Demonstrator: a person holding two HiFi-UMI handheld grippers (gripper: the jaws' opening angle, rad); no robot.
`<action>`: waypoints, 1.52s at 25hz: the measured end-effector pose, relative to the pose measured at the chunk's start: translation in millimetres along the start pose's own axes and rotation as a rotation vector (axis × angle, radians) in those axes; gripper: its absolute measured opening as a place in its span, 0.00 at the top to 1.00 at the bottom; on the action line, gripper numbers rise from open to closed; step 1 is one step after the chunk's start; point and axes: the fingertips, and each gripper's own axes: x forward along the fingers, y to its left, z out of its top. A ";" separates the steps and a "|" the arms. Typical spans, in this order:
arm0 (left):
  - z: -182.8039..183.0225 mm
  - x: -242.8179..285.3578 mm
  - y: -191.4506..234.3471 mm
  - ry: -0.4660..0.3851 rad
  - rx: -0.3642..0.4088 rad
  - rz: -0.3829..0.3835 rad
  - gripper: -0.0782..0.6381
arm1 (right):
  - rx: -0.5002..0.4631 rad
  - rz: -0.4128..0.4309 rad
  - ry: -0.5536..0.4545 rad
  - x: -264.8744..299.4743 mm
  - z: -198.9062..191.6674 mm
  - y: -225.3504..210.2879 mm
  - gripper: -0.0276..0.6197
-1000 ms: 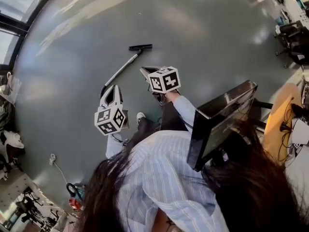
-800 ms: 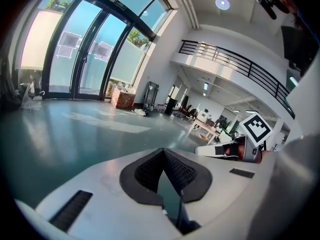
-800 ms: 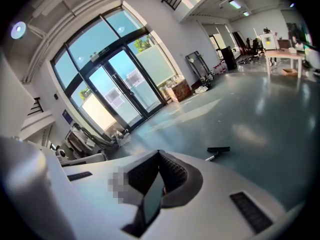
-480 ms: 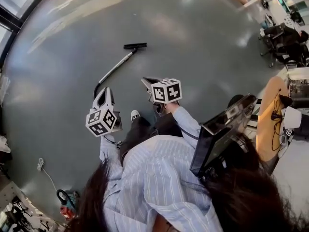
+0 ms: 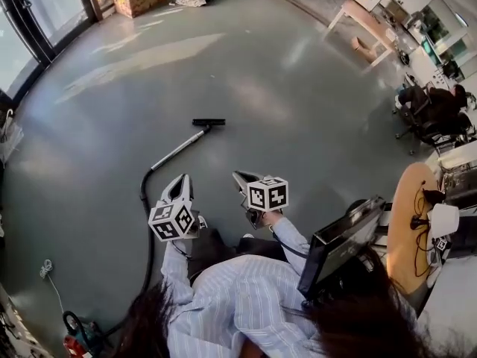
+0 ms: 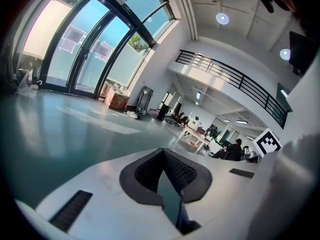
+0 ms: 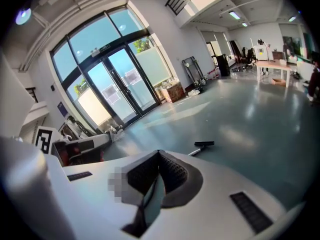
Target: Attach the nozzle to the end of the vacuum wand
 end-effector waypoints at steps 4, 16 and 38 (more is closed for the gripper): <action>-24.0 -8.1 -56.8 -0.026 -0.009 -0.004 0.88 | -0.143 -0.027 0.019 -50.5 -32.1 -23.2 0.95; -114.8 -62.3 -168.3 -0.045 0.016 0.094 0.88 | -0.140 0.062 0.006 -140.5 -95.4 -78.1 0.95; -156.5 -140.8 -180.3 -0.119 -0.032 0.205 0.88 | -0.218 0.211 0.047 -159.6 -136.2 -26.4 0.95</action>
